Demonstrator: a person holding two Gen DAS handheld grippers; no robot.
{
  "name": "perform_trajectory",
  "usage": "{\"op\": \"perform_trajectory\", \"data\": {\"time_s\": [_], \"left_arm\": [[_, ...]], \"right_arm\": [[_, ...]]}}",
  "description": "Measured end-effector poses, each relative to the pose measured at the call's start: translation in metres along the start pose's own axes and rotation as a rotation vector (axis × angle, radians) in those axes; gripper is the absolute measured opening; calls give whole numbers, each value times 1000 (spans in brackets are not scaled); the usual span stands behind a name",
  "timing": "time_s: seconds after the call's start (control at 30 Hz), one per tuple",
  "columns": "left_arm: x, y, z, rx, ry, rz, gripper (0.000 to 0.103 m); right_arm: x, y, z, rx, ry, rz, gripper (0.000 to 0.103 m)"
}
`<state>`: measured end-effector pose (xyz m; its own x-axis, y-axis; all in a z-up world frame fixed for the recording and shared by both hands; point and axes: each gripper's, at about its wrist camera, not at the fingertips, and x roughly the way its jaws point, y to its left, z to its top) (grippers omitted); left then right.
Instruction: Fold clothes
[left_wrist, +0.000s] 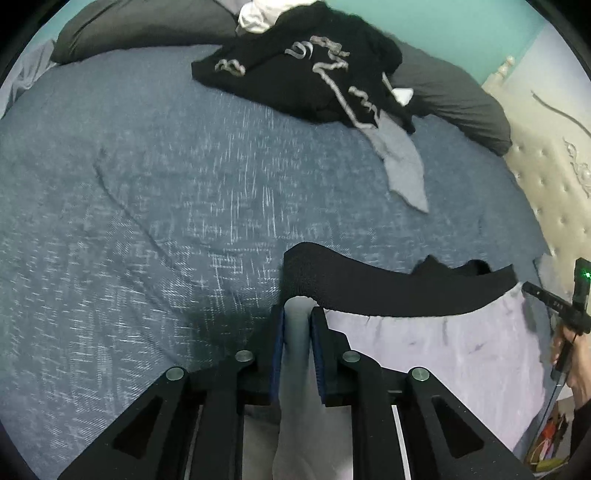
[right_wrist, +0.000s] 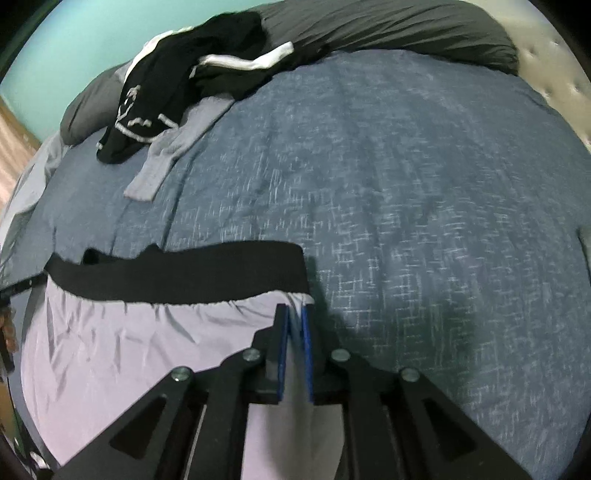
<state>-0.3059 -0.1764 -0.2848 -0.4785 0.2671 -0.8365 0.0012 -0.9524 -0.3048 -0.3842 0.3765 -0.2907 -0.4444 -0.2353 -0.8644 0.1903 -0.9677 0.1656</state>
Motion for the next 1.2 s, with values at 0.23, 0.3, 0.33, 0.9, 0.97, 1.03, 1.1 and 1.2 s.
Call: {"op": "perform_trajectory", "data": {"time_s": [0.23, 0.3, 0.33, 0.9, 0.97, 1.03, 1.1, 1.2], "left_arm": [[-70, -5, -22, 11, -62, -36, 36], [-85, -2, -43, 12, -52, -51, 36], [-91, 0, -55, 14, -46, -57, 36], [-107, 31, -224, 84, 143, -62, 36], [-103, 28, -229, 100, 139, -73, 36], [-98, 24, -230, 119, 136, -61, 36], [-92, 22, -229, 126, 130, -53, 36], [-85, 19, -229, 143, 125, -47, 36]], "right_arm": [[-75, 37, -21, 9, -119, 128, 19], [-88, 53, -40, 10, -114, 194, 19], [-92, 60, -50, 14, -111, 224, 19], [-86, 152, -193, 12, 12, 418, 20], [-86, 151, -197, 22, 16, 418, 21], [-86, 151, -202, 30, 18, 424, 21], [-85, 153, -206, 26, 27, 428, 21], [-86, 153, -210, 20, 34, 427, 21]]}}
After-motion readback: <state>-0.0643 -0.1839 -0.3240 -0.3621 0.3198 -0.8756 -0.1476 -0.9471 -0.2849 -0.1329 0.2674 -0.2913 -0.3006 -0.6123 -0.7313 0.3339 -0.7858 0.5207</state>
